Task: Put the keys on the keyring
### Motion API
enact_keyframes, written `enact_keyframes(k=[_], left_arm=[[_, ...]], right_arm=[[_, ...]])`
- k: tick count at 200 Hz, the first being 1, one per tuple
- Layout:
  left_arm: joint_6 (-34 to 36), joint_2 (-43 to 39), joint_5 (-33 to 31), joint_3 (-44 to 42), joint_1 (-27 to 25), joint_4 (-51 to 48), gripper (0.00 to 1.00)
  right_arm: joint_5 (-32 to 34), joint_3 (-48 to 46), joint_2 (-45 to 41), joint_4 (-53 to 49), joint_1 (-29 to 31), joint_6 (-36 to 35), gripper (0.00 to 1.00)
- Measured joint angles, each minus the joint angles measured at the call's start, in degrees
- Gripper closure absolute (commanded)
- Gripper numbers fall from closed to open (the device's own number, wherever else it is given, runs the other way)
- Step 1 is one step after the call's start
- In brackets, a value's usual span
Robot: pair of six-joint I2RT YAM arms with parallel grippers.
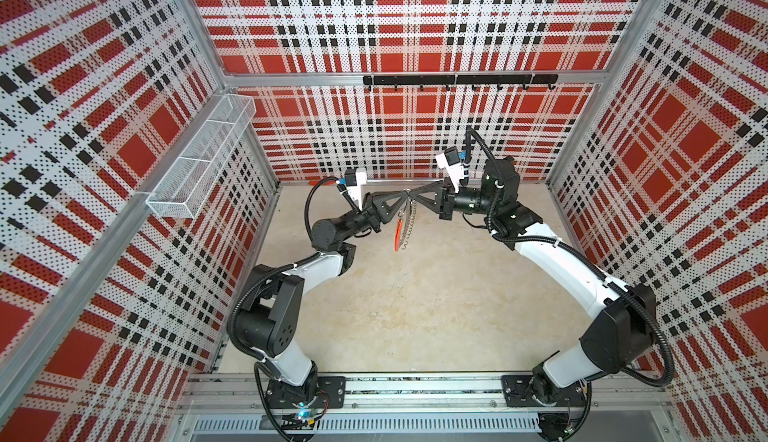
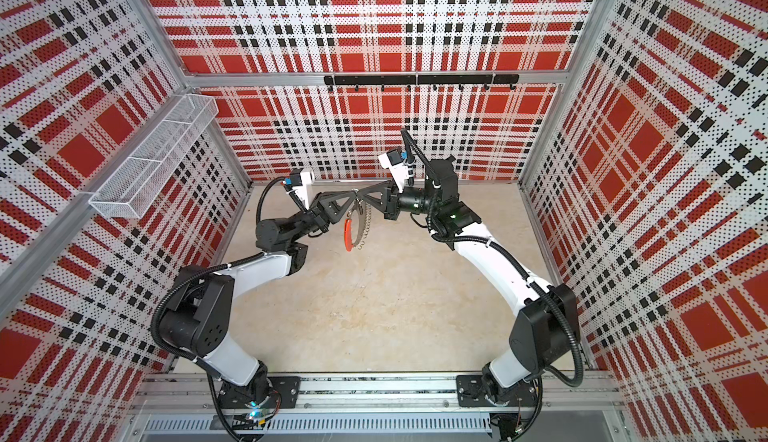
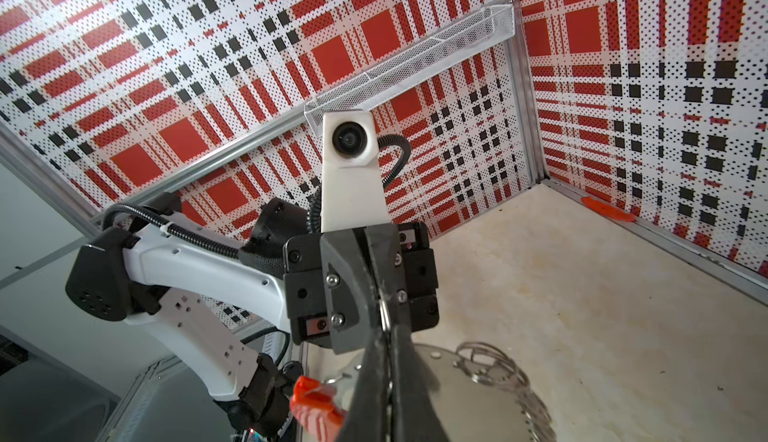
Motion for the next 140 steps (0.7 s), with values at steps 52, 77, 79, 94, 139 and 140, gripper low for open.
enact_keyframes(k=[52, 77, 79, 94, 139, 140], left_arm=[[36.04, -10.97, 0.04, -0.22, 1.66, -31.63, 0.75], [57.96, -14.40, 1.38, 3.06, 1.95, -51.17, 0.79], [59.10, -14.40, 1.57, 3.72, 1.95, -53.07, 0.79], [70.58, -12.81, 2.05, 10.69, 1.97, -67.65, 0.79], [91.17, -5.20, 3.19, 27.30, 1.79, -97.79, 0.73], [91.49, -5.07, 3.21, 27.45, 1.77, -98.40, 0.73]], right_arm=[[10.34, 1.16, -0.02, -12.28, 0.07, -15.91, 1.00], [14.21, 1.81, -0.02, -18.03, 0.09, -22.97, 1.00], [14.45, 1.92, -0.02, -18.45, 0.09, -23.50, 1.00], [15.67, 2.43, -0.02, -20.48, 0.09, -26.69, 1.00], [16.37, 2.58, -0.15, -23.26, 0.09, -31.23, 1.00], [16.37, 2.58, -0.15, -23.32, 0.09, -31.30, 1.00]])
